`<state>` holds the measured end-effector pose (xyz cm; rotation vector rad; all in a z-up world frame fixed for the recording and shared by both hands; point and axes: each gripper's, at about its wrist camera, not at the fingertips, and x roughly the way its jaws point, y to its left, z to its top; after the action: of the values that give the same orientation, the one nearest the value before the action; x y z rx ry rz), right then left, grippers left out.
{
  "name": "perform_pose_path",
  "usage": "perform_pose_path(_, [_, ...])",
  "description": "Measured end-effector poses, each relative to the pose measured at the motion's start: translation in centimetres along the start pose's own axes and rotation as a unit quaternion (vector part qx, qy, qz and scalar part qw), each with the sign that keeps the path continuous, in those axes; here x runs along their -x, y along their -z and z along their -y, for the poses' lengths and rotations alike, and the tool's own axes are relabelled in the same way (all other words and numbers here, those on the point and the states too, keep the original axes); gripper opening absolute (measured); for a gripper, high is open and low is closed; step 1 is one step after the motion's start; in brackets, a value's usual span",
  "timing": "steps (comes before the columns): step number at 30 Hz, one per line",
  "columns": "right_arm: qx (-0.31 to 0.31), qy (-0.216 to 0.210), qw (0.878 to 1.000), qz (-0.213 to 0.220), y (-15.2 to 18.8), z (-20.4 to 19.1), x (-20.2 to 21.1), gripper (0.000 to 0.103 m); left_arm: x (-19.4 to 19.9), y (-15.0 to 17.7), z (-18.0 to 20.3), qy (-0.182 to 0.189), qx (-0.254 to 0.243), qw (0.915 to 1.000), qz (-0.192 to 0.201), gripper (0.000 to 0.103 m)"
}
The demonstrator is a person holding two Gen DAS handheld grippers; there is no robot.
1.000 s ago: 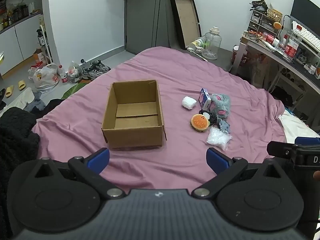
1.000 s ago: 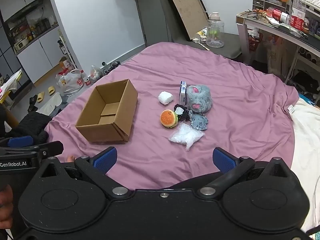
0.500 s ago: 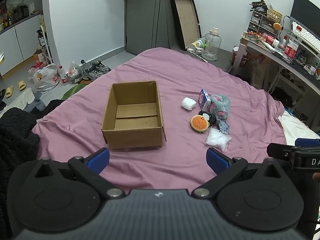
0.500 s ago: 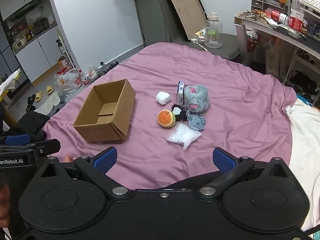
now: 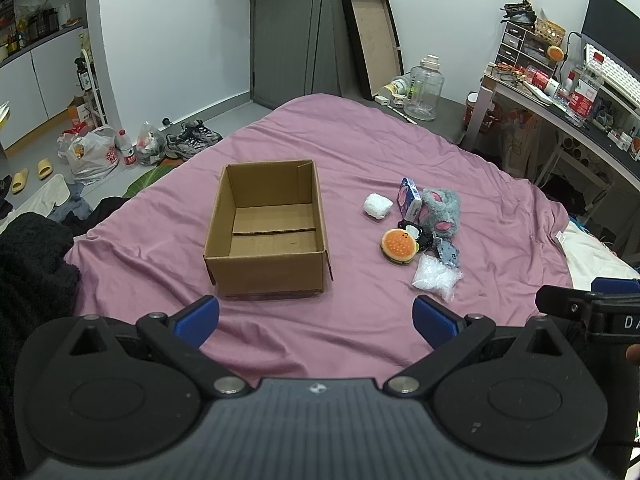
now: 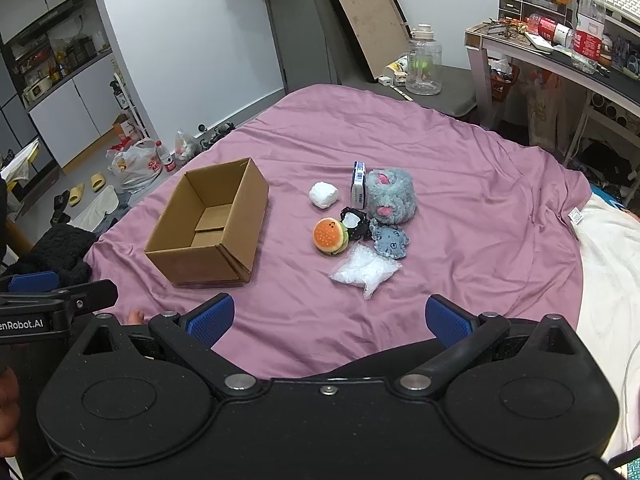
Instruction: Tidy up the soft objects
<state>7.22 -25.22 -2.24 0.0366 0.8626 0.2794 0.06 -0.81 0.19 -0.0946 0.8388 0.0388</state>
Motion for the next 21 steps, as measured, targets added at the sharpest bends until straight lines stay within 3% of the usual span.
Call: perform_pose_path(21, [-0.001,0.002,1.0,0.0,0.08,0.11,0.1,0.103,0.22,0.37,-0.51,0.001,0.002,1.0,0.001,0.102])
